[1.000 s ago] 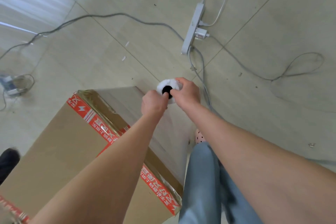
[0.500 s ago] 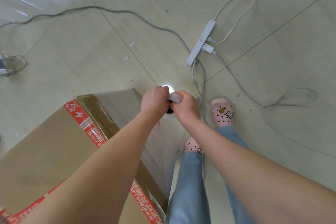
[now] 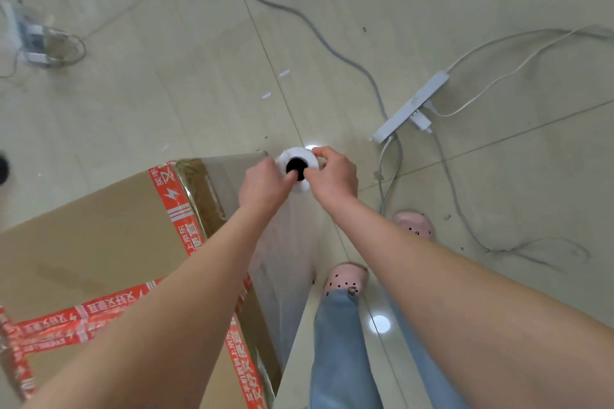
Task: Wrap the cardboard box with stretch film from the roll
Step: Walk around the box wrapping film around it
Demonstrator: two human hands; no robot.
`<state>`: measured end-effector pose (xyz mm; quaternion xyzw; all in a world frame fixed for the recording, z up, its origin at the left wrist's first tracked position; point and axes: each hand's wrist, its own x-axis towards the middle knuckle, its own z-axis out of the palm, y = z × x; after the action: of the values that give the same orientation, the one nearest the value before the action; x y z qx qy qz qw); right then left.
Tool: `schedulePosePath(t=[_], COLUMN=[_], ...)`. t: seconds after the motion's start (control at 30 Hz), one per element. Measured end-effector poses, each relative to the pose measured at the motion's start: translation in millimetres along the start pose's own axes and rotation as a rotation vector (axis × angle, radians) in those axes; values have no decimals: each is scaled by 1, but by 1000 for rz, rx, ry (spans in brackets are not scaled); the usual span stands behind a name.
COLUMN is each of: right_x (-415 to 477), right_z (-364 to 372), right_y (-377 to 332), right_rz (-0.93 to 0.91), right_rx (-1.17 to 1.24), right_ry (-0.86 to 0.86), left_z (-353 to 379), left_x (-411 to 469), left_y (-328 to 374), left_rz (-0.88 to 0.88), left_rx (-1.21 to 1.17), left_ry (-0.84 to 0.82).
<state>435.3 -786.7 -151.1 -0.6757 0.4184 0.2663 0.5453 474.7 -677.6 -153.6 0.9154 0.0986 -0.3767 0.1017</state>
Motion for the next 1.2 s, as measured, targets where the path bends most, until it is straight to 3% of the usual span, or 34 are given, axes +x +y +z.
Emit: schedulePosePath(t=[0.17,0.37,0.53,0.73,0.9,1.0,1.1,1.2], right_x=[4,10,25,37,49,55,60,63], right_z=[-3,3,19,37,54,64,65,68], right_y=[-12,-25,-31,-63,-100,-110,-114,-119], right_rz=[31,59,58,-19,-146,-53,-25,-32], right_rx=[-53,-80,-127,-240,-222,-241,-216,-247], right_ry=[-40,-44,-24,13,8,-21,-32,-68], left_z=[-7,-16,-31,-57,-84,-91,-90,-98], left_x=[-1,16,41,63,78,83,86,95], left_y=[21,32,26,16,-6,-15,-16,-11], left_rz=[312,347,442,345,61,-78,-52,174], left_rx=[260,489,552,410,297,240,208,197], left_ry=[52,82,15,-1,98,100,72,40])
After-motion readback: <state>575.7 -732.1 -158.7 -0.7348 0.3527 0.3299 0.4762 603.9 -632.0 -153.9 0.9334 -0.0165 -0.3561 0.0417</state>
